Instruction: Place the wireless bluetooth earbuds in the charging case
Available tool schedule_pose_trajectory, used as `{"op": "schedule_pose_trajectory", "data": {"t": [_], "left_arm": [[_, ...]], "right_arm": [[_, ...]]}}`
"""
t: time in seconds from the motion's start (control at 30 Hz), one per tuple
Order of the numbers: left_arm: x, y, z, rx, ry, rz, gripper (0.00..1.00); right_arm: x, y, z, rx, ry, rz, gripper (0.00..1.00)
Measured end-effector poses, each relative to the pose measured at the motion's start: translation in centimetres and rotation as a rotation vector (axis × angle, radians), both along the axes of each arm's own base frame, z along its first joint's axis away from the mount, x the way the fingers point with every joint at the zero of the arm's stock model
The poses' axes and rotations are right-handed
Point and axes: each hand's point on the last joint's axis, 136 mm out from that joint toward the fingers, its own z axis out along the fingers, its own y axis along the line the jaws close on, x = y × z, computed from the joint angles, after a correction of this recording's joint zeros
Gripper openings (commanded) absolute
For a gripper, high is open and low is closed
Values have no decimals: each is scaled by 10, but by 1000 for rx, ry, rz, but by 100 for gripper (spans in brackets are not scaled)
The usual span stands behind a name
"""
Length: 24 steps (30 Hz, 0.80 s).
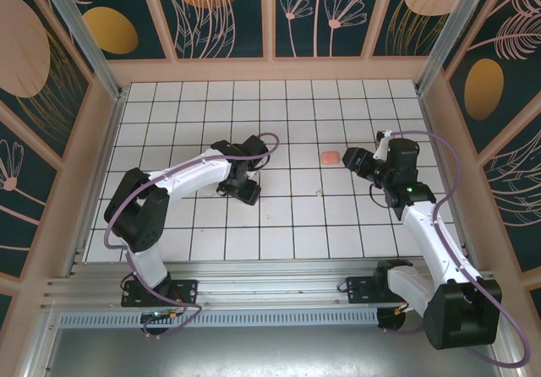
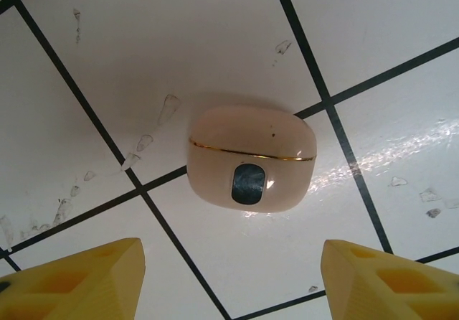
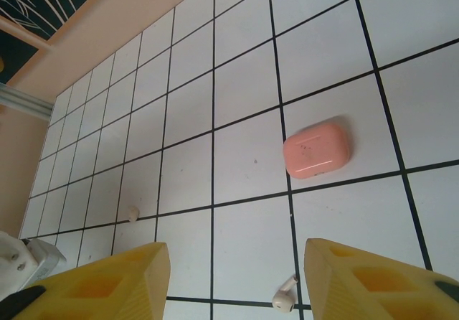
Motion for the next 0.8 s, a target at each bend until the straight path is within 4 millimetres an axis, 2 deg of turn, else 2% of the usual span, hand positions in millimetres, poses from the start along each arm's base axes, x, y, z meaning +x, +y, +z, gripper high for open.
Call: {"op": "schedule_pose_trajectory", "data": {"t": [0.3,0.8], "left_arm": [[-1,-1,-21,31,40,-32,72],[5,-6,-38,40,50,-51,73]], "right_arm": [[-1,1,2,6,-4,1,53],[-2,2,4,7,-9,1,53]]}}
